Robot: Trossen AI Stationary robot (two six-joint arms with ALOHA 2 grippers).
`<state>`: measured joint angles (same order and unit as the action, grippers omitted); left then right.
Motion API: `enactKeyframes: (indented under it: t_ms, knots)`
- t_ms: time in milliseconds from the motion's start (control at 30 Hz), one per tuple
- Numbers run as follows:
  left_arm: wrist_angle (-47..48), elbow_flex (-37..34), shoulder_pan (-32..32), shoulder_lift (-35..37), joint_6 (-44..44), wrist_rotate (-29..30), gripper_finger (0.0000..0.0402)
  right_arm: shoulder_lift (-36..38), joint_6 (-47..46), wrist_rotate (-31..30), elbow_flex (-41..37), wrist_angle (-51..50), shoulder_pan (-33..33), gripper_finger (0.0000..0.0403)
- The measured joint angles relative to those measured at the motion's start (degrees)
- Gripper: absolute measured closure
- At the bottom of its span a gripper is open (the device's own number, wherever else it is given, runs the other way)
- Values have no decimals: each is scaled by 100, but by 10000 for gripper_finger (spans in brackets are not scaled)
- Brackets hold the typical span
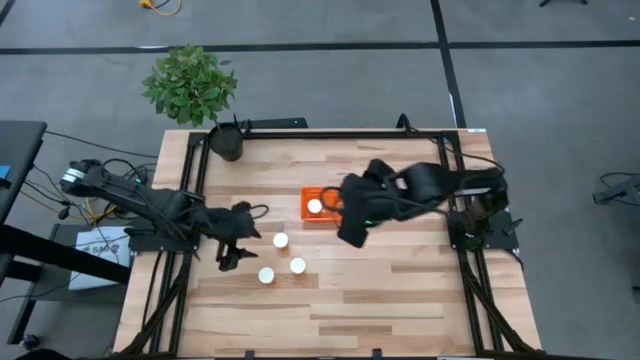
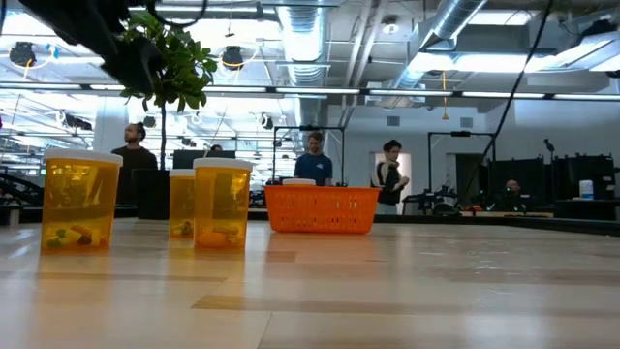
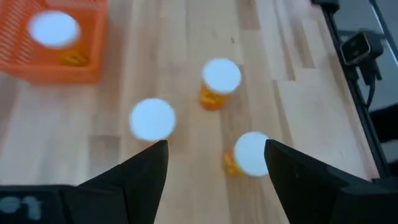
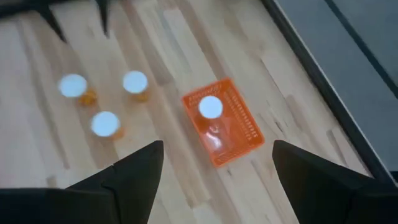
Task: Pick and place pill bottles into a basket
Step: Put the orange pill bottle into the orange basket
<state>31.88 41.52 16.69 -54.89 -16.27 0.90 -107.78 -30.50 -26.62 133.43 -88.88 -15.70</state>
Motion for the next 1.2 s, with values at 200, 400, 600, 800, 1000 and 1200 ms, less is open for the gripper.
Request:
enactKeyframes:
  t_ms: [200,400,600,800,1000,1200]
  knots:
    - [-233,0,0,-784,25,-732,145,466,-164,-350,0,-124,-400,106]
    - [-289,0,0,-1189,-8,-1194,145,767,58,-441,0,-112,-568,106]
    - [-322,0,60,-1261,-204,-1468,143,923,323,-438,0,-113,-568,106]
    - [-444,90,249,-1270,-223,-855,142,935,556,-392,0,-114,-566,106]
    - [326,1025,543,-1806,126,-241,142,1041,708,-385,-11,-110,-566,106]
    - [1494,1982,823,-2791,390,-330,142,1351,758,-373,-4,-114,-633,106]
